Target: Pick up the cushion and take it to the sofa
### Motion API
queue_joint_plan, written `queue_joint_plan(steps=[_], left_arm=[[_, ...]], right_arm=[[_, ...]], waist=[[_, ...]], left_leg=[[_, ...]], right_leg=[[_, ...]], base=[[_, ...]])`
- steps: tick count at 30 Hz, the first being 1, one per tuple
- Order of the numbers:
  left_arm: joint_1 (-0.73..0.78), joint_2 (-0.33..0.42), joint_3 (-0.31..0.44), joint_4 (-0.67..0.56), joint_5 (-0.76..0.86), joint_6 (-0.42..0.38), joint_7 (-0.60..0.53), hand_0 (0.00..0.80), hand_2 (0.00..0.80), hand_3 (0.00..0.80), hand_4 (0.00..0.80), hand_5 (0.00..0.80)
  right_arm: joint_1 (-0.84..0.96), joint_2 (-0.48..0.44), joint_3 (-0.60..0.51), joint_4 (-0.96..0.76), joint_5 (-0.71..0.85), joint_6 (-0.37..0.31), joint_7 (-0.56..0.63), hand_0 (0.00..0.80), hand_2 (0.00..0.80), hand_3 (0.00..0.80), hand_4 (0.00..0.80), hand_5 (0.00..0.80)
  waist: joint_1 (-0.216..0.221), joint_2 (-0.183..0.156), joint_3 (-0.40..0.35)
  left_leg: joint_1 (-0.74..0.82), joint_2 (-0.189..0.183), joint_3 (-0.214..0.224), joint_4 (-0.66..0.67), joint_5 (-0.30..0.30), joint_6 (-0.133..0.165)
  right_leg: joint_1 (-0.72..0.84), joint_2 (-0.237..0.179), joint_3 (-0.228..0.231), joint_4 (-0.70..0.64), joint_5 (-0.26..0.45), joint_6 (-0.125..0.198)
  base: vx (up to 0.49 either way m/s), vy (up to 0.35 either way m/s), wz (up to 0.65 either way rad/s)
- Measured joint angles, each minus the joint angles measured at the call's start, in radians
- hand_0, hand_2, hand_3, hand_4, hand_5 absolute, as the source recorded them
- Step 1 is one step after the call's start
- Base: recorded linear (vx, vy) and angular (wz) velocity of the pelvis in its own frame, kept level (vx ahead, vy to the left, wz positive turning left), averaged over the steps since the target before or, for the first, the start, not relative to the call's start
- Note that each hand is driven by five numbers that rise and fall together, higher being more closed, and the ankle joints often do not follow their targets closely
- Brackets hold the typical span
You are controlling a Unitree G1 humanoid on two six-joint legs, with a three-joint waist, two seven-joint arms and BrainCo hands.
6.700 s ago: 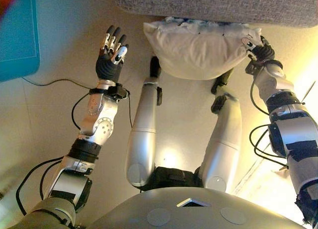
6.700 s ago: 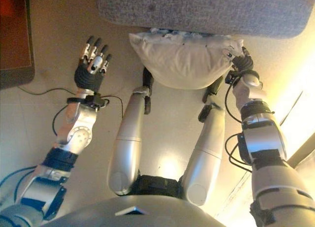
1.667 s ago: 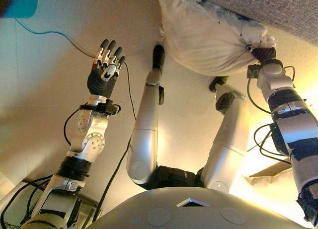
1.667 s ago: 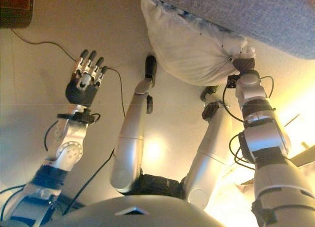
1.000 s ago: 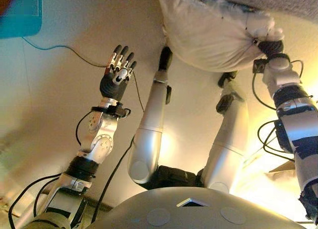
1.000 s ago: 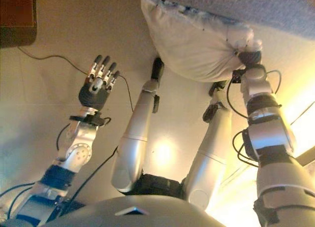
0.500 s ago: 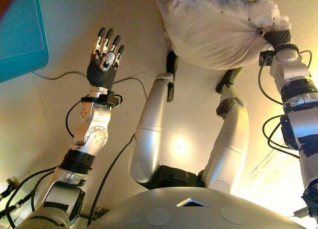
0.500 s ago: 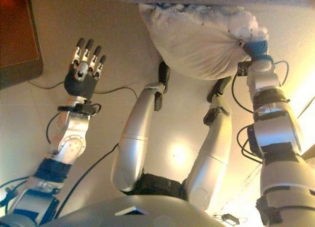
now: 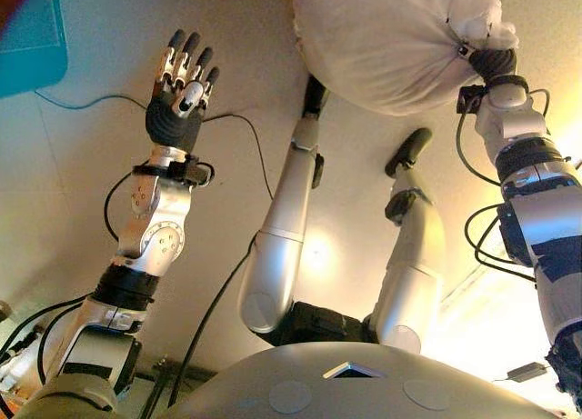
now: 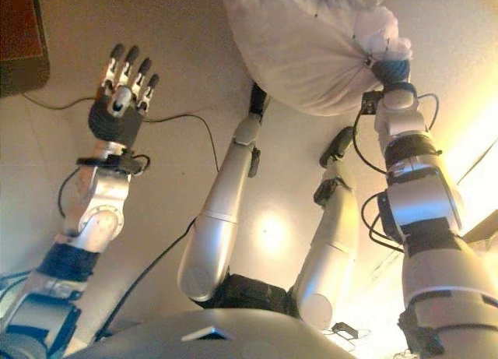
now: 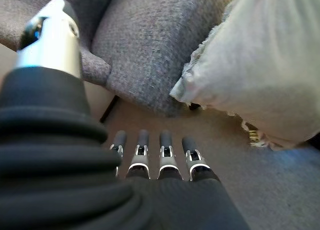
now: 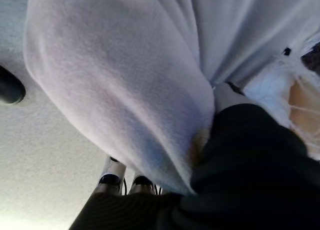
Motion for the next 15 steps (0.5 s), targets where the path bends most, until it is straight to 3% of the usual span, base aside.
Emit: queue_joint_plan(steps=[9, 15], left_arm=[[-0.004, 0.000, -0.002, 0.009, 0.002, 0.001, 0.025, 0.000, 0.000, 0.000, 0.000, 0.000], [0.011, -0.026, -0.001, 0.057, 0.041, 0.019, 0.069, 0.000, 0.000, 0.000, 0.000, 0.000]], right_arm=[[0.128, 0.009, -0.012, -0.092, -0.002, -0.057, -0.043, 0.800, 0.800, 0.800, 0.800, 0.800], [0.302, 0.031, -0.013, -0.264, -0.044, -0.077, -0.109, 0.800, 0.800, 0.800, 0.800, 0.800]], waist=[[-0.009, -0.004, 0.002], [-0.066, -0.057, 0.002]], left_leg=[[0.123, -0.005, 0.032, -0.023, -0.016, 0.021], [0.296, 0.009, 0.116, -0.119, 0.004, 0.045]], right_leg=[[0.138, -0.020, 0.000, -0.037, 0.001, 0.001], [0.306, -0.036, 0.004, -0.116, 0.002, 0.003]], base=[[0.003, -0.038, 0.11], [0.019, -0.062, 0.17]])
